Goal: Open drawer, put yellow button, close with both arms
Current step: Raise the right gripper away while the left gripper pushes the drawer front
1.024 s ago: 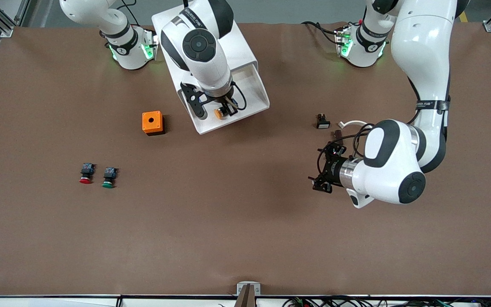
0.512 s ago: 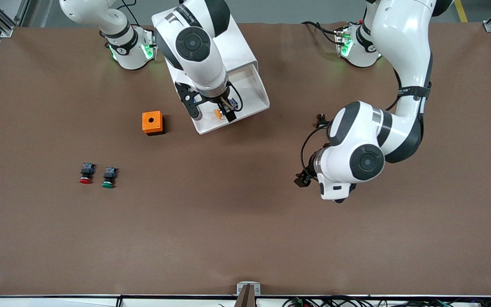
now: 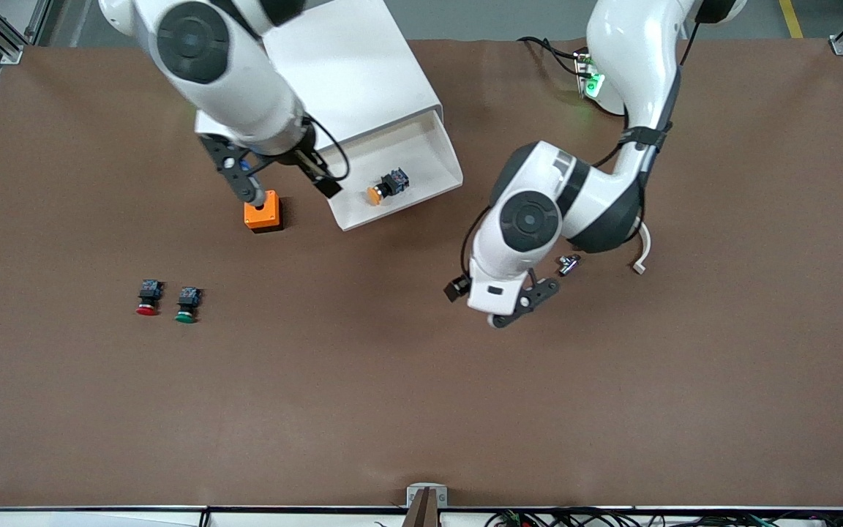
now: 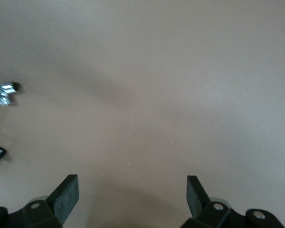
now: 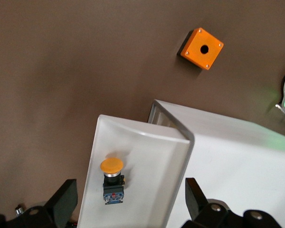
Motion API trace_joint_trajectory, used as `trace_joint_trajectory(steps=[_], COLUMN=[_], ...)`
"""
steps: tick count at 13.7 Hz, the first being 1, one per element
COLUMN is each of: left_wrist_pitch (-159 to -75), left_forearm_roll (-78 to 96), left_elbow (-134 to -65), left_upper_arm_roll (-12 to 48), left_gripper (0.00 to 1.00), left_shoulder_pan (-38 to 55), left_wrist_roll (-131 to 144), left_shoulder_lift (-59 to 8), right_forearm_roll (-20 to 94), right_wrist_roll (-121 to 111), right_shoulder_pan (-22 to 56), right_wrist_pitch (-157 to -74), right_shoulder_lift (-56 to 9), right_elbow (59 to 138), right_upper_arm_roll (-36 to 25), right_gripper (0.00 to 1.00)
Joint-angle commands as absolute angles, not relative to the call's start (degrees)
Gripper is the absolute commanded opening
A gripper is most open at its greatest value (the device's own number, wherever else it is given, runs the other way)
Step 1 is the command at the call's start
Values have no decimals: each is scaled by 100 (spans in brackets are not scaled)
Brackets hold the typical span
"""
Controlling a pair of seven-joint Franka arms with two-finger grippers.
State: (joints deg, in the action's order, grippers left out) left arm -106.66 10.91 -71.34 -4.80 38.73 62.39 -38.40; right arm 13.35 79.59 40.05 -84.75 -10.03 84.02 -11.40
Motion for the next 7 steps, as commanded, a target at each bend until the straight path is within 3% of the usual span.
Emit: trace_joint_trajectory(steps=[1, 7], left_wrist_pitch=[-10793, -10740], left_forearm_roll=[967, 984], left_elbow=[-7268, -7295], left_upper_arm_roll=[-519, -519], left_gripper=[100, 100], left_shoulder_pan=[4183, 4815], left_wrist_roll=[6117, 6240], left_shoulder_lift=[-3797, -3797], right_forearm_roll=[1126, 686], right_wrist_roll=[6790, 4074], right_shoulder_pan=[3570, 2648], right_wrist_pitch=[-8114, -7734], right_shoulder_lift=[-590, 60], right_elbow=[8472, 8814], right_upper_arm_roll=[-1072, -1072], right_gripper=[100, 100])
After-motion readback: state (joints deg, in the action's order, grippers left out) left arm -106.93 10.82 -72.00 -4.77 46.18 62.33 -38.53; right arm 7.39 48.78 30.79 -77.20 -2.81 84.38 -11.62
